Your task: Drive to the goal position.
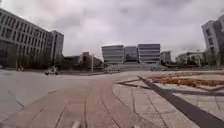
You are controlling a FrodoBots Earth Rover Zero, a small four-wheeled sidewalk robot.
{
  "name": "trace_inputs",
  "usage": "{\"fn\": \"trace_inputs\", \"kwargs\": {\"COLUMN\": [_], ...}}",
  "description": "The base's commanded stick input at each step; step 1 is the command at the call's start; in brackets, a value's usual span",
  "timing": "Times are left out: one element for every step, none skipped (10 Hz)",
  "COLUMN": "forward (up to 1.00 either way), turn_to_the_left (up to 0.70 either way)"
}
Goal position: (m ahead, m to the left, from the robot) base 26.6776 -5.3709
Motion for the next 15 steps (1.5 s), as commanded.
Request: {"fn": "trace_inputs", "kwargs": {"forward": [0.7, 0.7, 0.7, 0.7, 0.7, 0.7, 0.7, 0.7, 0.7, 0.7, 0.7, 0.7, 0.7, 0.7, 0.7], "turn_to_the_left": [0.0, 0.0, 0.0, 0.0, 0.0, 0.0, 0.0, 0.0, 0.0, 0.0, 0.0, 0.0, 0.0, 0.0, 0.0]}}
